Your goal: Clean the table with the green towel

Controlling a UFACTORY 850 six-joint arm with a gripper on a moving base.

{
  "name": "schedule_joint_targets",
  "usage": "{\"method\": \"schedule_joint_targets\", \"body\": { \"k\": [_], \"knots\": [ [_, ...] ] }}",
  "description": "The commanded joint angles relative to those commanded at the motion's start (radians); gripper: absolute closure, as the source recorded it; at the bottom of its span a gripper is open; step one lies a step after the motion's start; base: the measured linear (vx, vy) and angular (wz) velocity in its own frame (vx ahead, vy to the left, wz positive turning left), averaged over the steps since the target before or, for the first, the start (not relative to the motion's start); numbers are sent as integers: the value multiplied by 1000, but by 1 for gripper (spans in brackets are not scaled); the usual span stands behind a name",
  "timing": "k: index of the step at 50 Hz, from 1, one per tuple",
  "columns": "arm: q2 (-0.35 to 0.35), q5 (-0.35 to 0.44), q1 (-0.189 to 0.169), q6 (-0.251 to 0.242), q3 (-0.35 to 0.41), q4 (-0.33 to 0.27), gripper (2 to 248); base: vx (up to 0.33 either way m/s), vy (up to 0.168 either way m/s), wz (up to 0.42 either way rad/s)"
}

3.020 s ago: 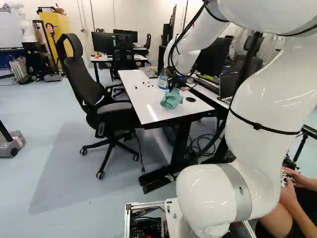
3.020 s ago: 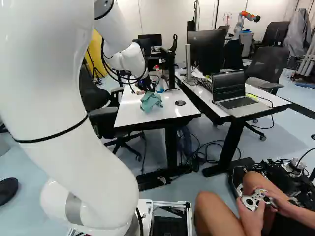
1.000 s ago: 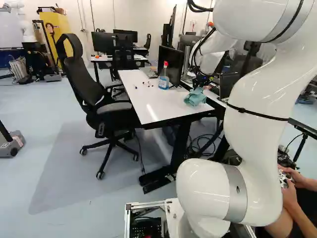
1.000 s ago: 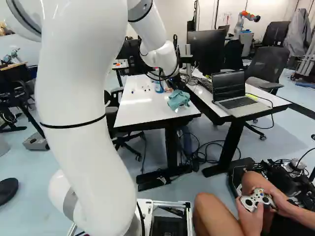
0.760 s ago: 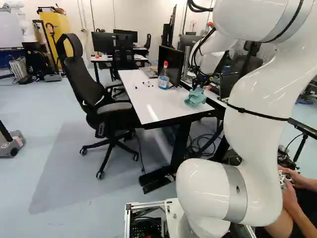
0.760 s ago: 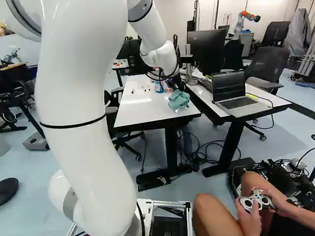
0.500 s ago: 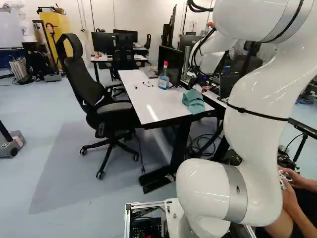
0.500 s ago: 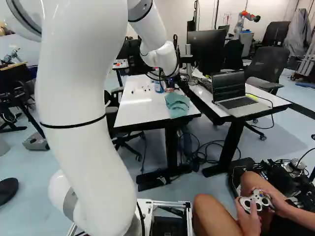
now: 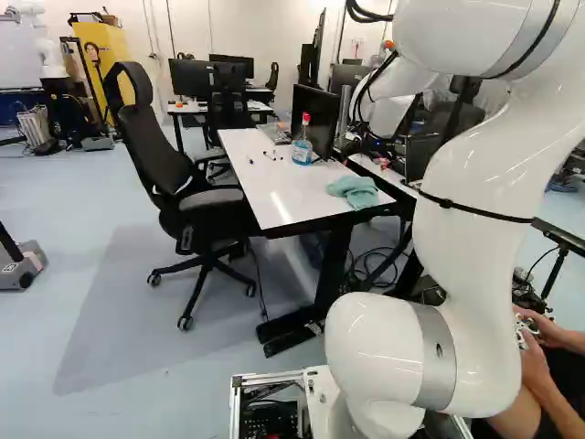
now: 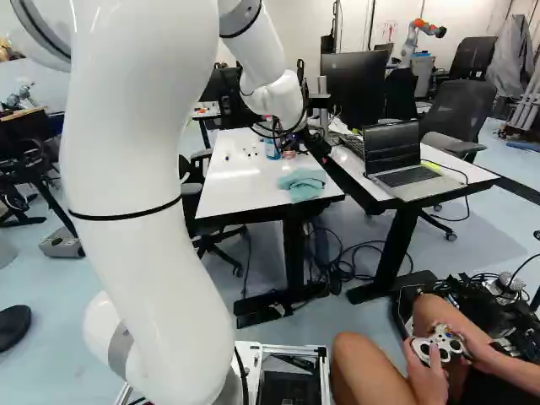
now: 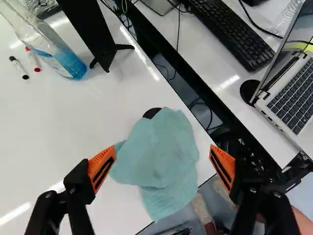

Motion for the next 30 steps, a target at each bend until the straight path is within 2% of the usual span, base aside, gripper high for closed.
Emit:
{"method": "schedule_joint_targets", "body": {
  "k": [30],
  "knots": [
    [8,18,5,0,17,0,3,0,0,0]
  ]
}}
